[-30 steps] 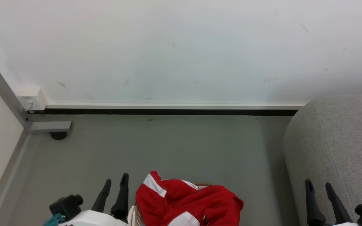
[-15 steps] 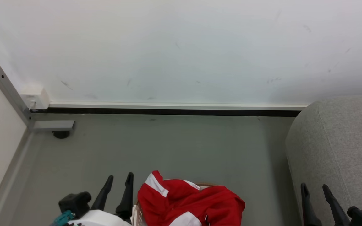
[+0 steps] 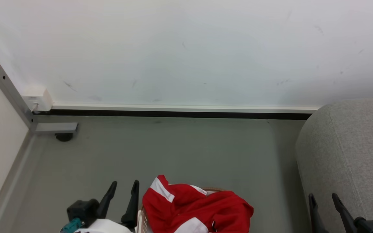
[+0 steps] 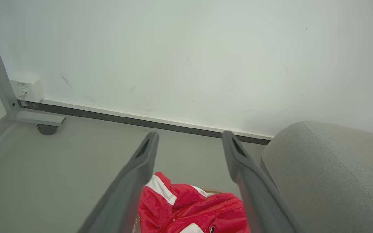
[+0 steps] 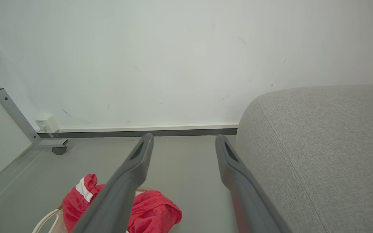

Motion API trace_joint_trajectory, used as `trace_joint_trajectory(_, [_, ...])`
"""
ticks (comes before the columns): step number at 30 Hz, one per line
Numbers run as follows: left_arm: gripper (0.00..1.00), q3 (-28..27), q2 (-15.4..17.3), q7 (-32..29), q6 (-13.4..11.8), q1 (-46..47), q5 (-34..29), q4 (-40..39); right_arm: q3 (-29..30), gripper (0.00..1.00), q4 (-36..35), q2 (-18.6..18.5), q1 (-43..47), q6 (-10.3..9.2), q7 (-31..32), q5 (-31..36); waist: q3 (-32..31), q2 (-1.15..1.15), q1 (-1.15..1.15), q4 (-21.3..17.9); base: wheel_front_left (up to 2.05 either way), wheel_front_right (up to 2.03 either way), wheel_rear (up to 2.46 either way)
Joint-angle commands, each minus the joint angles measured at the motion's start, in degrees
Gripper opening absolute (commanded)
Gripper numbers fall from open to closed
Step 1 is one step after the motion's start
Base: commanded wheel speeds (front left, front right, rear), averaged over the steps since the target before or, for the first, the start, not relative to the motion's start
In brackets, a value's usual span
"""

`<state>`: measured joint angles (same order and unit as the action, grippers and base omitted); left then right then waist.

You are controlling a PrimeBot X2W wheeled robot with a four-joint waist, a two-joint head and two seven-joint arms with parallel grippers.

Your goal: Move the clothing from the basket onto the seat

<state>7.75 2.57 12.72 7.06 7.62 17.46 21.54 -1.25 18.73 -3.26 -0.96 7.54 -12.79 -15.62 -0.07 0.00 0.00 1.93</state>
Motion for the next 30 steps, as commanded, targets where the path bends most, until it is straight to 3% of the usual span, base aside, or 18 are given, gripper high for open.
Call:
trace_joint_trajectory(1, [1.0,-0.23,0.45,0.82,0.21,0.66,-2.22,0.23,0.03,1.0,0.11,-0.26,-0.09,-0.08,-0.59,1.66,0.21,0.0,0.0,0.0,0.0,0.0,0.0])
trace_joint_trajectory(18, [1.0,-0.04,0.51,2.45,0.35,1.22,-7.81,1.27,0.42,1.0,0.41,-0.11,0.08,-0.1,-2.41,7.83,0.36,0.0,0.0,0.59,0.0,0.0,0.0])
trace_joint_trajectory(30, [1.0,-1.15,0.5,2.47,0.42,0.81,-7.56,1.22,0.74,1.0,0.64,0.13,-0.01,-0.11,-2.45,5.95,0.2,0.0,0.0,-0.15,0.0,0.0,0.0])
